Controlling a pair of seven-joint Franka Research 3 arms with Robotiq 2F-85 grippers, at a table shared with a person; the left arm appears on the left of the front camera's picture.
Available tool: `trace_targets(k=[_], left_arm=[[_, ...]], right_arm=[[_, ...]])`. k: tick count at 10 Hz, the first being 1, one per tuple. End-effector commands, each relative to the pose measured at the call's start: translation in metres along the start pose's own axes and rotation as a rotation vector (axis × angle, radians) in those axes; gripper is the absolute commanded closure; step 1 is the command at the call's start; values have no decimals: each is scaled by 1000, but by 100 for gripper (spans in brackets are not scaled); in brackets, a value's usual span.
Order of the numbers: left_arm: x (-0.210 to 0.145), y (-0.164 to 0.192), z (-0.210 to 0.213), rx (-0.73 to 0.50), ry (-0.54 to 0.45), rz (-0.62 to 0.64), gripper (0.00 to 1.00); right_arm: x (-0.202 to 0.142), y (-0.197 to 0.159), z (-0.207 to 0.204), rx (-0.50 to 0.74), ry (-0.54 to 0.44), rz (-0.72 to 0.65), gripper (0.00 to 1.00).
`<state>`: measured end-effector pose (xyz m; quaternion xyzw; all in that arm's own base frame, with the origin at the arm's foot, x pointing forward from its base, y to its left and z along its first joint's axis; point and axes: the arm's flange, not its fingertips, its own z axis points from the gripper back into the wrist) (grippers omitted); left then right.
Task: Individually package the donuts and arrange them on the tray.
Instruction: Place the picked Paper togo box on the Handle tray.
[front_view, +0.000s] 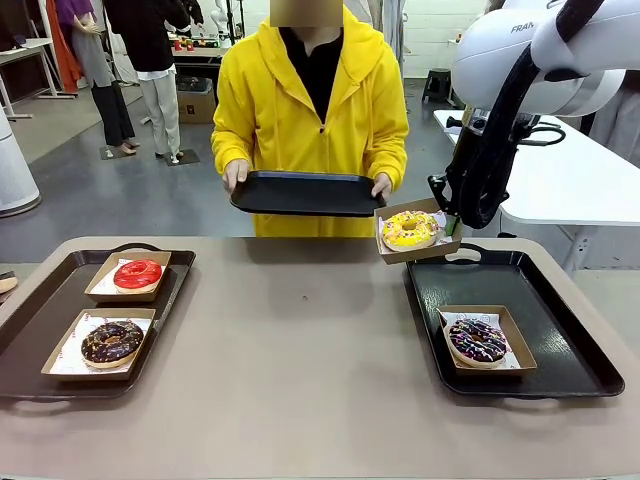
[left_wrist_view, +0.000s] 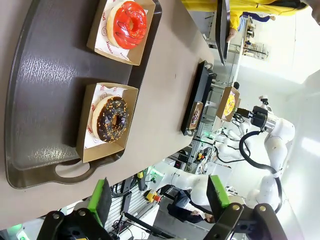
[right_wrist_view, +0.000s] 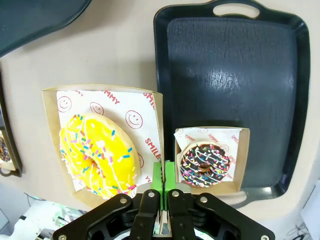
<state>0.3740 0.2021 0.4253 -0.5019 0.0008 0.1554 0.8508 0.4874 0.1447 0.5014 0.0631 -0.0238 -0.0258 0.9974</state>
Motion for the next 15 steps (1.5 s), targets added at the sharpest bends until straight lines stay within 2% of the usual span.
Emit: trace_targets(k=[1,2,3,4,6,8,11,15], left_arm=[[-3,1,1,17,-8,-6,0],[-3,1,1,17,-8,-6,0],[-3,1,1,17,-8,-6,0],[-3,1,1,17,-8,-6,0],[-3,1,1,17,-8,-6,0],[-3,1,1,17,-8,-6,0],[-3,1,1,17,-8,-6,0],[-3,1,1,17,-8,-6,0]], right_arm=[[-1,0,0,0,1,0,100],[0,0,0,0,0,0,98],[-6,-5,17,-10,-10,63,98],[-9,-20,37,-6,-8,37,98],[-12,-63,77,-36,14,-16,98],[-7,-114,90,-12,6,-50,98],[14,-167,52,-24,-11,-78,98],[43,-184,-23,-11,26,-92,98]])
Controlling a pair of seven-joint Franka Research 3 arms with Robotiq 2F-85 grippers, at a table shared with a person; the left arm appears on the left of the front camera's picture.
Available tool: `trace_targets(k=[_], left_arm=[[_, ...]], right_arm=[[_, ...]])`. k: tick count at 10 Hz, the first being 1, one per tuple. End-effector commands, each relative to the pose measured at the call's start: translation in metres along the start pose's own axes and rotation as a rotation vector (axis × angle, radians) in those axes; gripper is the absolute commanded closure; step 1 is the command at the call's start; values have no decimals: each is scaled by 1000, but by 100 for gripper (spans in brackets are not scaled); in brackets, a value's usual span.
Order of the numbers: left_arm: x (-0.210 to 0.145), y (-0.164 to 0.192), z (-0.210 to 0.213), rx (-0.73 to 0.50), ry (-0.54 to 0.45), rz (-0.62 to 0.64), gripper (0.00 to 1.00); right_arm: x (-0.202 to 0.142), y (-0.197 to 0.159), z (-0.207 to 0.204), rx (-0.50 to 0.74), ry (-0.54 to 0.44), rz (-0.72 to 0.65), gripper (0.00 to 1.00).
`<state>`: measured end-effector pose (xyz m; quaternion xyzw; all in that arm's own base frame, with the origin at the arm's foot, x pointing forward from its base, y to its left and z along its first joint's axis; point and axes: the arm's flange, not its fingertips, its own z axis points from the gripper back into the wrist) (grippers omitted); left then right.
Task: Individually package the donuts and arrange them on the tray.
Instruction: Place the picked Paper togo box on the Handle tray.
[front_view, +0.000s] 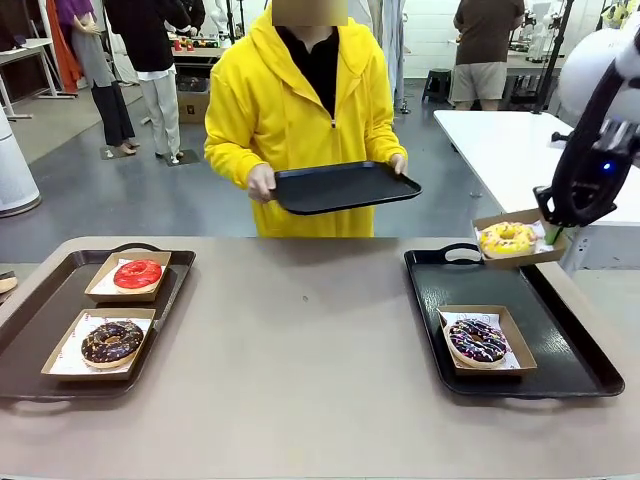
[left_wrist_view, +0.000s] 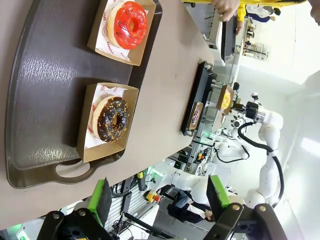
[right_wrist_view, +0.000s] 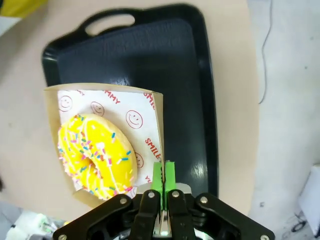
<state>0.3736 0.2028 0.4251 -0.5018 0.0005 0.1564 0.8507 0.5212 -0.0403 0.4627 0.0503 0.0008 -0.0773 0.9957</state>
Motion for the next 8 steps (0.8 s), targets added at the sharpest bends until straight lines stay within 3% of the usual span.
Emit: trace_targets(k=[1,3,4,8], left_arm=[[-2,0,1,16,-7,-7,0],[-2,0,1,16,-7,-7,0],[-2,0,1,16,-7,-7,0],[-2,0,1,16,-7,-7,0]], right_arm=[[4,3,-20,34,-34,2,98],[2,12,-13,37,-91,-73,98],[10,1,-24,14,-16,-10,98],[10,4,-24,23,-27,-25,98]])
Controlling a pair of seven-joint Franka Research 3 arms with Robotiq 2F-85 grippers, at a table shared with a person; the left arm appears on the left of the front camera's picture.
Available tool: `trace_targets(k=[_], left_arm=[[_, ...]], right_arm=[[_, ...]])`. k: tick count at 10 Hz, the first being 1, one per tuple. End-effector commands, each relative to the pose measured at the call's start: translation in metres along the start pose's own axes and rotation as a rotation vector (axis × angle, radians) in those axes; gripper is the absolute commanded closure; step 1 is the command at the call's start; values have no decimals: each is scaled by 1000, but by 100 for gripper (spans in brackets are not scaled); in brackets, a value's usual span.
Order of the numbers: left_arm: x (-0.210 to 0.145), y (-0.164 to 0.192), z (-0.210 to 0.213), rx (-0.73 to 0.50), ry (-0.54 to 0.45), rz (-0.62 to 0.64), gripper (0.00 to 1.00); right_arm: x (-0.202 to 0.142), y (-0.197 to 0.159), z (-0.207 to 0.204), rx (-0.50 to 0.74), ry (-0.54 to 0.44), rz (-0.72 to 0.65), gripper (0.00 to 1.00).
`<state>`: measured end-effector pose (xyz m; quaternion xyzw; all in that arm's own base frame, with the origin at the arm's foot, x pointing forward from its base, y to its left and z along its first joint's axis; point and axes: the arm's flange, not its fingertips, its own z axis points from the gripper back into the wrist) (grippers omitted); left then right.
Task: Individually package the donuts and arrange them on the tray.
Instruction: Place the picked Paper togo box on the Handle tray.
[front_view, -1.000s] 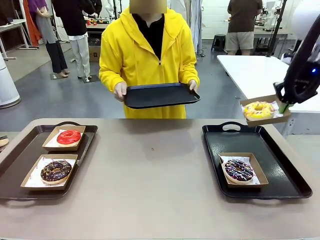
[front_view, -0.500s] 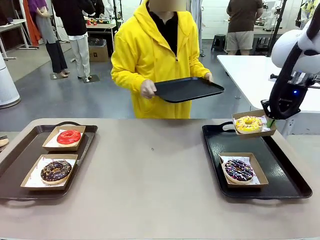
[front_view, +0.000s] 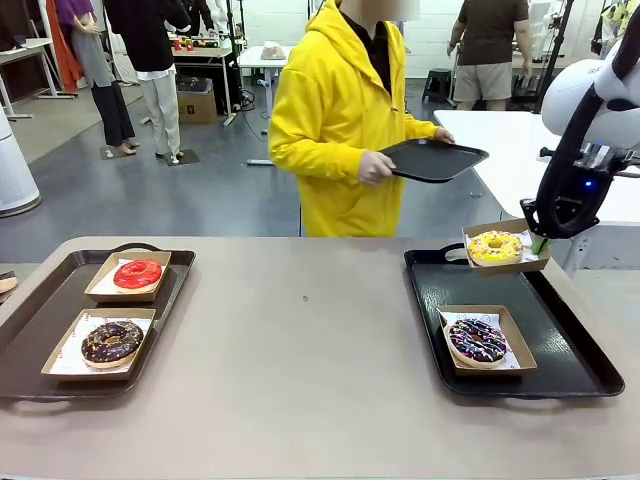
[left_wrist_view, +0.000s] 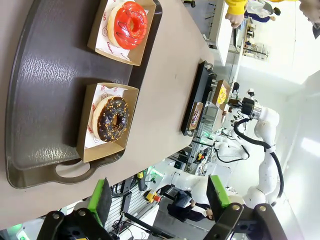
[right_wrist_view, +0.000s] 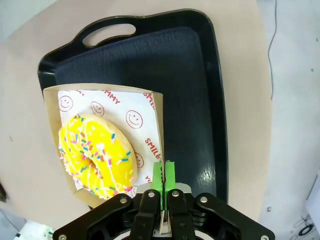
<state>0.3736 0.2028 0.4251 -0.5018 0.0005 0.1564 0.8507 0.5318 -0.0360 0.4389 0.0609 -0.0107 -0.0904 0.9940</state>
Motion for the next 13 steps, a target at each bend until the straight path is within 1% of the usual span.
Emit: trace_targets(k=[1,3,6,9,13], left_arm=[[-2,0,1,16,-7,-7,0],[-2,0,1,16,-7,-7,0],[-2,0,1,16,-7,-7,0],[-2,0,1,16,-7,-7,0],[-2,0,1,16,-7,-7,0]], right_arm=[[14,1,-16,16,19,25,98],[32,4,-33,40,10,48,98],[52,7,-58,54,54,75,98],[56,12,-75,54,88,112,98],[56,17,-90,33,117,114,98]])
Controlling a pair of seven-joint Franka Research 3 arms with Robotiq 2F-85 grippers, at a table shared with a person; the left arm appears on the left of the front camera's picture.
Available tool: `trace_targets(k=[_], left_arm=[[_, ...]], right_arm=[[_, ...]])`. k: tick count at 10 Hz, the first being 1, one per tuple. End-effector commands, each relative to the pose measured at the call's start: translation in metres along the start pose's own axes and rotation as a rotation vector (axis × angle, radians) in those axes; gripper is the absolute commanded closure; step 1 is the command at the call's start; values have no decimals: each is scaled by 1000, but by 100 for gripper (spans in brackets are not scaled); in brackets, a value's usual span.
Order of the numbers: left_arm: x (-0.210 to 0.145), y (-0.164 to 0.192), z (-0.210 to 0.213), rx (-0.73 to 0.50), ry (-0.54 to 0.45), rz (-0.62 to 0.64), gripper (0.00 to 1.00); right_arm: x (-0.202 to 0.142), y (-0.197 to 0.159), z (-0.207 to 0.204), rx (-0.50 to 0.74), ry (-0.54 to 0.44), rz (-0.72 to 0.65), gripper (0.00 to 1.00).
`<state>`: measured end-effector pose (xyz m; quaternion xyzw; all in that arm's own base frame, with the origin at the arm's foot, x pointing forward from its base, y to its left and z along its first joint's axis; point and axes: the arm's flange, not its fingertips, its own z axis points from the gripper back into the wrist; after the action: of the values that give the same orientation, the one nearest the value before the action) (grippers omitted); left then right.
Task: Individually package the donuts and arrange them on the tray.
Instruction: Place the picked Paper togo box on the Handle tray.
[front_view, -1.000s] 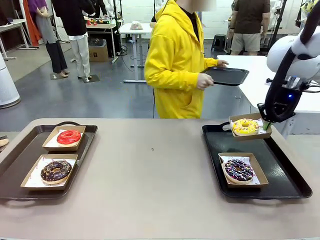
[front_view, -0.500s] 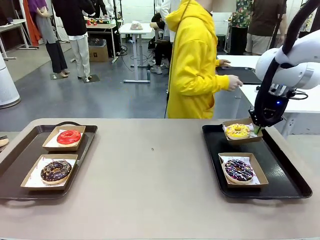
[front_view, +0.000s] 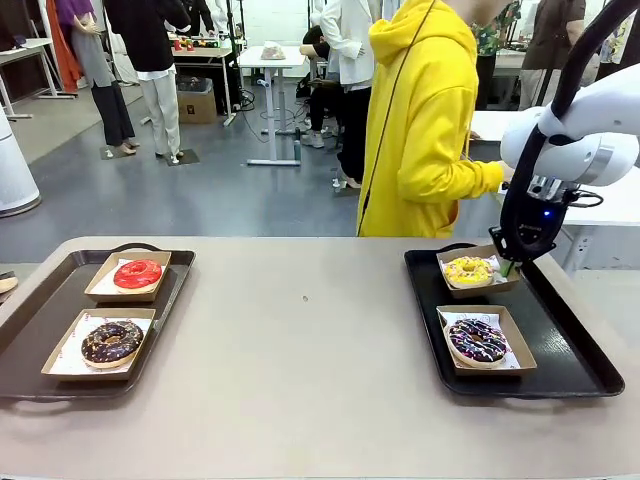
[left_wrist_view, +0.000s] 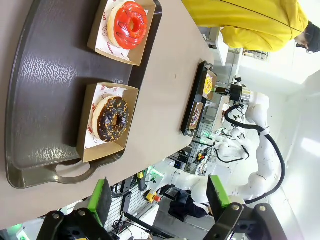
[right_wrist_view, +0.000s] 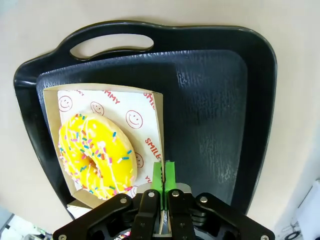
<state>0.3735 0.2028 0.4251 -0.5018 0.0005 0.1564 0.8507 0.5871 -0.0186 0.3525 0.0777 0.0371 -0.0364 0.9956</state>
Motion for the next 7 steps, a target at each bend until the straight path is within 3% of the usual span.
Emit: trace_targets(k=[1,4,5,6,7], left_arm=[[-2,0,1,16,-7,-7,0],[-2,0,1,16,-7,-7,0],[-2,0,1,16,-7,-7,0],[-2,0,1,16,-7,-7,0],[-2,0,1,16,-7,-7,0]], right_arm=[[7,1,-2,6,14,9,98],[8,3,-6,-25,13,0,98],[7,3,-4,-24,4,-9,86],[6,3,-2,-21,5,-8,38],[5,3,-1,-18,5,-10,26]])
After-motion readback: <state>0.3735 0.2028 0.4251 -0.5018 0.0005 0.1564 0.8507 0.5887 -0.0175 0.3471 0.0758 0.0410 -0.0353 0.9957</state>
